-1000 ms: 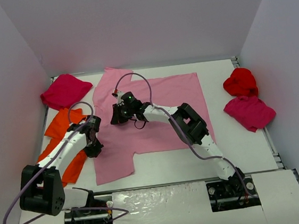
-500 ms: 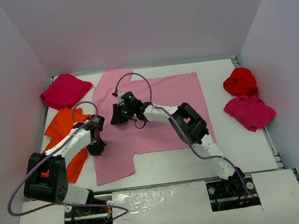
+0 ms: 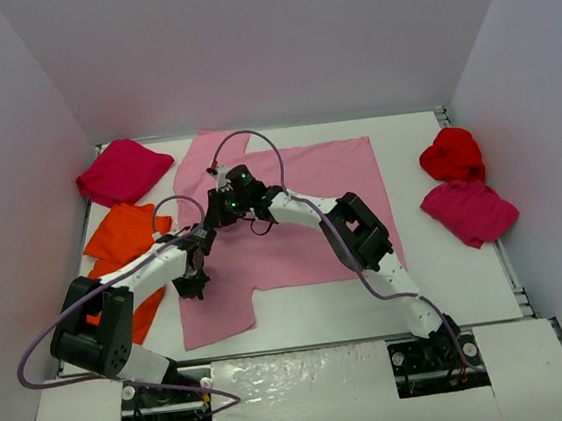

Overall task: Fold and stack the t-shirts
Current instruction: Flatten the tshirt out

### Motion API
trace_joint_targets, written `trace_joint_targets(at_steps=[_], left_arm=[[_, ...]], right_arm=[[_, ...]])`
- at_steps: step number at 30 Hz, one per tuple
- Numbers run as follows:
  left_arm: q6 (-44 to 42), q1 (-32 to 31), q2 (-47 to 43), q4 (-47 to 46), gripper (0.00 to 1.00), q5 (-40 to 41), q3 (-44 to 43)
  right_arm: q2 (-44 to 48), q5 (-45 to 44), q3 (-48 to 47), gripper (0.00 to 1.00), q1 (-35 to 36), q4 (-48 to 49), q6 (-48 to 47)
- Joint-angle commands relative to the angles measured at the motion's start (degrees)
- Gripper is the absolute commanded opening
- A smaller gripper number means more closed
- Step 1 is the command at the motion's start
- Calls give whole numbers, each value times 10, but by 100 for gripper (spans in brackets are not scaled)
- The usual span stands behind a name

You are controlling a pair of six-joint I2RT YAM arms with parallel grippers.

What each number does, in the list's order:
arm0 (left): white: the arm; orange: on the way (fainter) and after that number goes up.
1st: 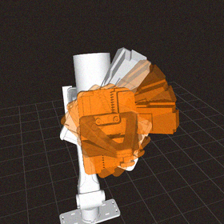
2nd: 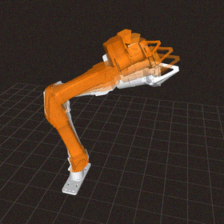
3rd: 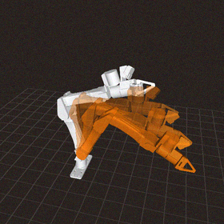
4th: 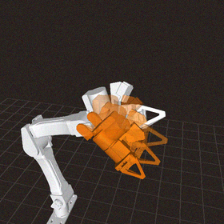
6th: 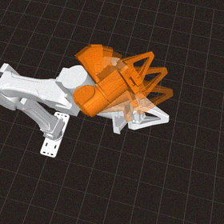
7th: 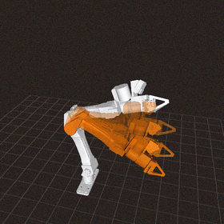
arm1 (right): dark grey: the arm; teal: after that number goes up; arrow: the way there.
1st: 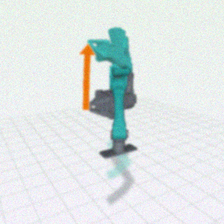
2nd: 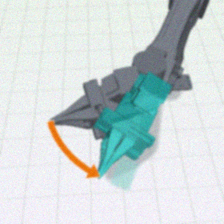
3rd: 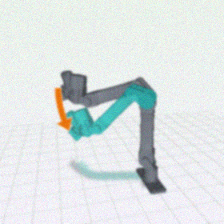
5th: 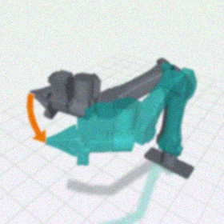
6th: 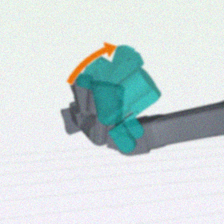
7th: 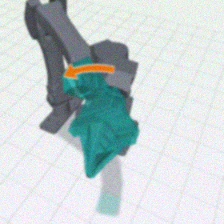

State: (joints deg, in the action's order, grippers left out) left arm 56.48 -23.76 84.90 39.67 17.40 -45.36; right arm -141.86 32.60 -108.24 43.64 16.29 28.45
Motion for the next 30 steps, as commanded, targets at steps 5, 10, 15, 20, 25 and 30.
trace_joint_targets(at_steps=[5, 10, 15, 20, 25, 30], left_arm=[[37, -7, -57, 46, 0, -20, 46], [38, -7, -80, 70, 0, -15, 36], [32, -7, -88, 83, 0, -11, 22], [31, -7, -89, 79, 0, -16, 20], [31, -7, -94, 81, 0, -21, 23], [31, -7, -112, 86, 0, -19, 29]], right_arm=[[-19, 101, -141, 0, -4, 107, 67], [-68, 169, -114, 0, 0, 285, 230], [-51, 164, -32, 0, 14, 333, 244], [-48, 152, -10, 0, 39, 274, 185], [-72, 146, -30, 0, 57, 232, 157], [-109, 138, -80, 0, 51, 210, 158]])
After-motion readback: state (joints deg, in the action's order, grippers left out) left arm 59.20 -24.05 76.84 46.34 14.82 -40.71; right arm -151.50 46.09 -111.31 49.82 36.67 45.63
